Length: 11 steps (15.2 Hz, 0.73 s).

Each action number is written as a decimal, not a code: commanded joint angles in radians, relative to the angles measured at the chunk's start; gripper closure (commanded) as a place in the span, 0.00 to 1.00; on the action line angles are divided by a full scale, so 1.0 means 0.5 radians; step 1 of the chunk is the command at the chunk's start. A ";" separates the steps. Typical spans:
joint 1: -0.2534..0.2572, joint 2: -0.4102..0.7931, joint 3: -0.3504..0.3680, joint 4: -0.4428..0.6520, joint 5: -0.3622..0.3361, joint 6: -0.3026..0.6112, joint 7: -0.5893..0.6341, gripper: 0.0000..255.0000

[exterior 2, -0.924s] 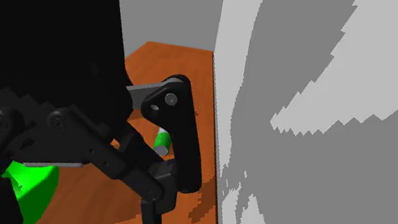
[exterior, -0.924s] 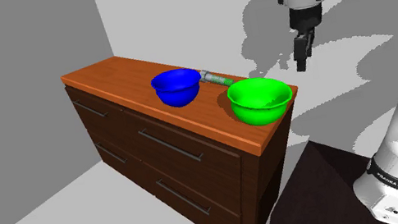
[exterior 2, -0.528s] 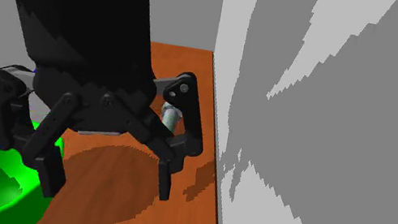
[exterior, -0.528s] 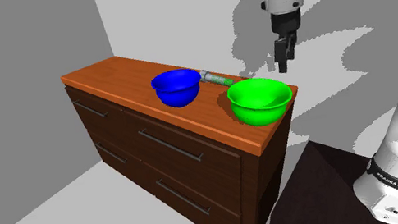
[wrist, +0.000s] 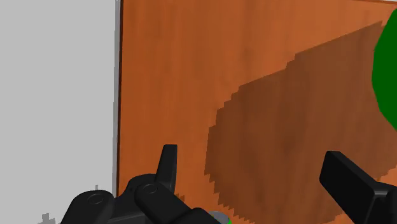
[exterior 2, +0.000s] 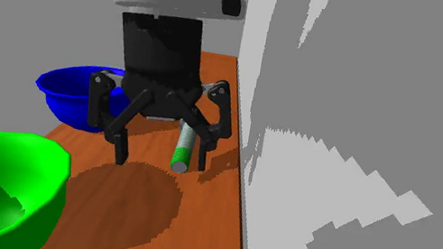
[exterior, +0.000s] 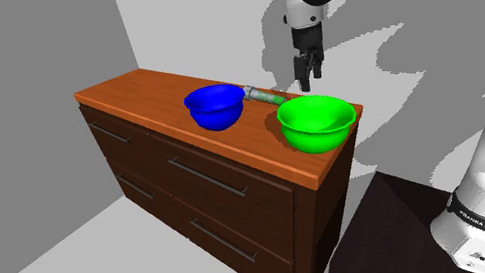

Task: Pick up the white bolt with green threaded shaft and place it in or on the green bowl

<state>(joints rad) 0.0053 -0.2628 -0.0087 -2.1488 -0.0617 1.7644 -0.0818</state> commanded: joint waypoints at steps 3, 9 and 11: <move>-0.003 0.334 -0.016 0.283 0.048 0.045 -0.016 0.00; -0.016 0.831 -0.028 0.788 0.128 0.025 -0.045 0.00; -0.024 1.003 -0.028 0.986 0.156 -0.006 -0.053 0.00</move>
<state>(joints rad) -0.0028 0.1926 -0.0209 -1.7070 0.0092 1.7674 -0.1027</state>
